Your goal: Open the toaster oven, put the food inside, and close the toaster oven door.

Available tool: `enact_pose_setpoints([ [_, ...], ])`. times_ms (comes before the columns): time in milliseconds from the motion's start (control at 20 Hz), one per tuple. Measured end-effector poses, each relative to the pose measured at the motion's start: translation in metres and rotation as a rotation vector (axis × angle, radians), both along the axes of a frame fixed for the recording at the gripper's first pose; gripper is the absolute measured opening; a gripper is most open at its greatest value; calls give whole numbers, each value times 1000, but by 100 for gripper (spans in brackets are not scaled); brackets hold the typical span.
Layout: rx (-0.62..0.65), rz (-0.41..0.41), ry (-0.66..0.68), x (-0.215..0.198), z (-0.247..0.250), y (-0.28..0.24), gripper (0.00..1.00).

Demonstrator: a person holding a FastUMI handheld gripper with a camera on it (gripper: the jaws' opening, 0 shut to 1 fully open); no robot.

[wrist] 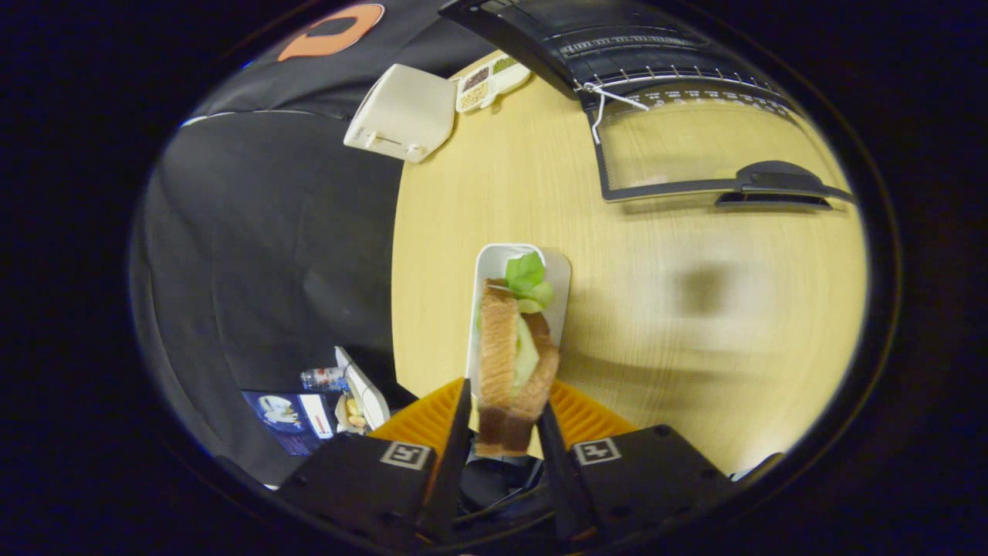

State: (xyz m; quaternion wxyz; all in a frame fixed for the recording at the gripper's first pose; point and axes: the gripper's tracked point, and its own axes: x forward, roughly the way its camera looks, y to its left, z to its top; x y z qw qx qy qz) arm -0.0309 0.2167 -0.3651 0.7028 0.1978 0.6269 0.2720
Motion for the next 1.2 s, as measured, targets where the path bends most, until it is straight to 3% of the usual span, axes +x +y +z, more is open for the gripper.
enact_pose_setpoints([
  [100, 2, 8, 2, 0, 11, -3, 39],
  [350, 110, -23, -5, -3, 61, -12, 34],
  [600, 159, -86, -171, 27, 114, -56, 34],
  [850, 235, -277, -228, 68, 136, -105, 34],
  [1200, 351, -611, -239, 142, 106, -148, 34],
])
